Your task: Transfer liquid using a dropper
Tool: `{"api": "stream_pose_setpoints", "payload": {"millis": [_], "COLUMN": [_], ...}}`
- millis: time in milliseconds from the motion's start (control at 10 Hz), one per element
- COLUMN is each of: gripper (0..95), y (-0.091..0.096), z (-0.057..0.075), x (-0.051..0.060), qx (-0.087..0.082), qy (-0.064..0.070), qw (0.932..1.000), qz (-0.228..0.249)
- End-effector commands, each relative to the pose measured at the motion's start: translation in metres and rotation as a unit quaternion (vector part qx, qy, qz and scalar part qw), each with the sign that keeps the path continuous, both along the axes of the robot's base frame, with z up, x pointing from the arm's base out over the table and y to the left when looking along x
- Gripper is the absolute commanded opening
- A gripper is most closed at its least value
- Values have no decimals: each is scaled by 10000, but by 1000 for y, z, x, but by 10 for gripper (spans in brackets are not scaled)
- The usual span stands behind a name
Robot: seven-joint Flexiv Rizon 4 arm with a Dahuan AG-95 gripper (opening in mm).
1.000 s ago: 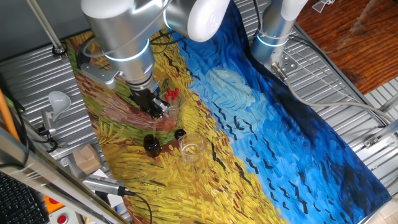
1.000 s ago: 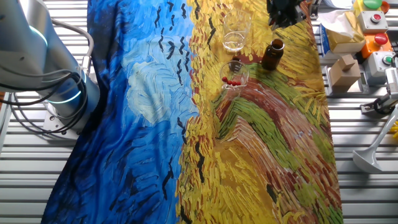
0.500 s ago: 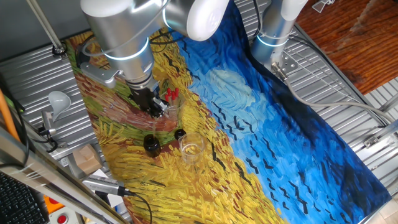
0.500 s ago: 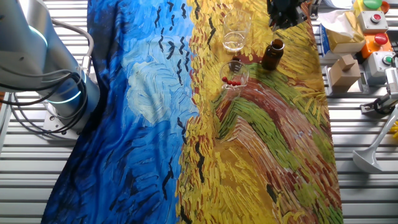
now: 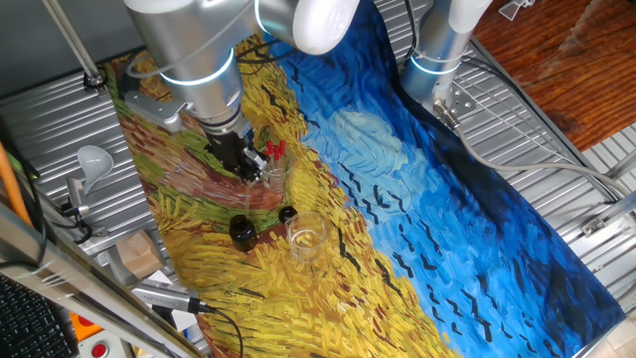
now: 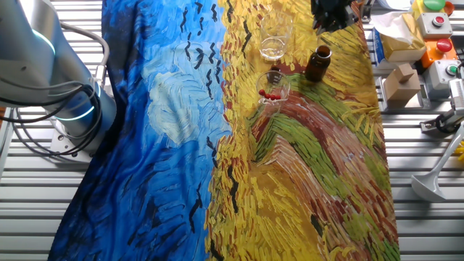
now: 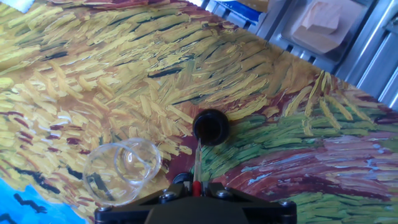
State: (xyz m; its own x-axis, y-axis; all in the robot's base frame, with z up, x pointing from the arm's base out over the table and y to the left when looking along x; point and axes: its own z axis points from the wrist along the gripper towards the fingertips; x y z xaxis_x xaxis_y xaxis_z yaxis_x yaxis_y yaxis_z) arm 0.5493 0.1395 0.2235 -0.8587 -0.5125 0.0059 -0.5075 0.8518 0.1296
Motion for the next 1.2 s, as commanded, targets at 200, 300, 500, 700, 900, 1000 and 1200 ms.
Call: {"api": "stream_pose_setpoints", "payload": {"millis": [200,300,500,700,900,1000,1200], "gripper": [0,0,0,0,0,0,0], "y": [3,4,4,4,4,4,4], "z": [2,-2,-2,-2,-2,-2,-2], "x": [-8,-13,-14,-14,-14,-14,-14], "qx": [14,11,5,-40,-6,-3,59], "qy": [18,8,10,70,61,65,51], "qw": [10000,10000,10000,10000,10000,9999,9998], "qz": [-33,-49,-63,-27,50,93,198]}}
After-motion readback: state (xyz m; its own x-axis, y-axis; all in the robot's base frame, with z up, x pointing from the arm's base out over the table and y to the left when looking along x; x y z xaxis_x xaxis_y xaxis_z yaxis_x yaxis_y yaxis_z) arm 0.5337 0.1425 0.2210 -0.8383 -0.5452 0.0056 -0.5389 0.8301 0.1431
